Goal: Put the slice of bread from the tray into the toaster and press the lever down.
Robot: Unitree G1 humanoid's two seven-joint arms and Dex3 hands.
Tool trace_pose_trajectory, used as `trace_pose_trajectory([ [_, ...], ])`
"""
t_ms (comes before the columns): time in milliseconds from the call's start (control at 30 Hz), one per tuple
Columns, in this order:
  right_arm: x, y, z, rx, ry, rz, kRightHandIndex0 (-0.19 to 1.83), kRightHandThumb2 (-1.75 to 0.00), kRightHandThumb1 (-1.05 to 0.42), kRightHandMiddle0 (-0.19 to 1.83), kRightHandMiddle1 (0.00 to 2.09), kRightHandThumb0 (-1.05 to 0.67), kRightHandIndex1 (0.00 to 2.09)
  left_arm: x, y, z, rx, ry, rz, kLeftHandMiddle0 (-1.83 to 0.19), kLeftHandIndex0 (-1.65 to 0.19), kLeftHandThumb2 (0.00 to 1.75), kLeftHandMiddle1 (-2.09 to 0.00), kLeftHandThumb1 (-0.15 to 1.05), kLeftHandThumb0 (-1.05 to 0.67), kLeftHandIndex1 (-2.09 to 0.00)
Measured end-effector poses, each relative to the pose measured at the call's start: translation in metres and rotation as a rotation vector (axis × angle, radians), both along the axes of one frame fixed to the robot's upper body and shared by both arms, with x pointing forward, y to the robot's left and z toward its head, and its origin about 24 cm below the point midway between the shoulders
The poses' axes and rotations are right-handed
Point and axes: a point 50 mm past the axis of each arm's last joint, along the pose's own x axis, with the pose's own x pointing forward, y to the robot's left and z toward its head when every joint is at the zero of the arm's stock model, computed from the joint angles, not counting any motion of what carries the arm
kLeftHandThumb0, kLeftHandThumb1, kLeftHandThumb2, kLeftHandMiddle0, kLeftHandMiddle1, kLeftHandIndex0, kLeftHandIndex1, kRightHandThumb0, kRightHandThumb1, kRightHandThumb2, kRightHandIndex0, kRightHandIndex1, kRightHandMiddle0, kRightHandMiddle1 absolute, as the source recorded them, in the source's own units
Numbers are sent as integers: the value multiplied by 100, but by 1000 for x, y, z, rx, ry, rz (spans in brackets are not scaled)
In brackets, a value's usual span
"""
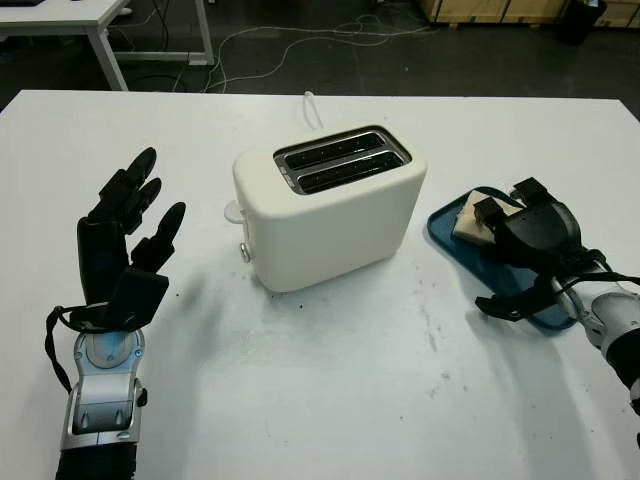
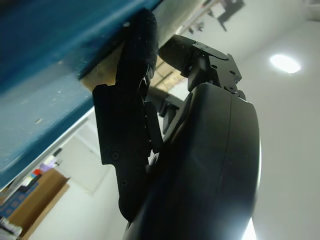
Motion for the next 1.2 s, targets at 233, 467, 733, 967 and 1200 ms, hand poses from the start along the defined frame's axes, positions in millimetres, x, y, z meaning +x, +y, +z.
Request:
trace_pose_trajectory([
  [233,1,3,1,-35,-10,39,156,-100,-92,112,175,-69,175,0,0,0,0,-1,0,-60,-50,26,-1,92,-69,0],
  [467,0,2,1,-36,15,60,157,-113,-92,110,175,-61,175,0,0,0,-1,-3,0,-60,-50,25,-1,92,-69,0],
  [733,-4,2,2,162,8,94,157,-102,-92,100,175,-63,175,0,0,0,0,-2,0,-61,-50,26,-1,92,-71,0],
  [967,-4,-5,32,535,-74,104,140,-90,-92,25,175,-65,175,0,0,0,0,-2,0,-60,-50,26,0,92,-70,0],
  [1200,-2,-12,73,565,-146,126,95,-75,-92,45,175,-64,175,0,0,0,3,0,0,-60,-49,26,0,92,-68,0],
])
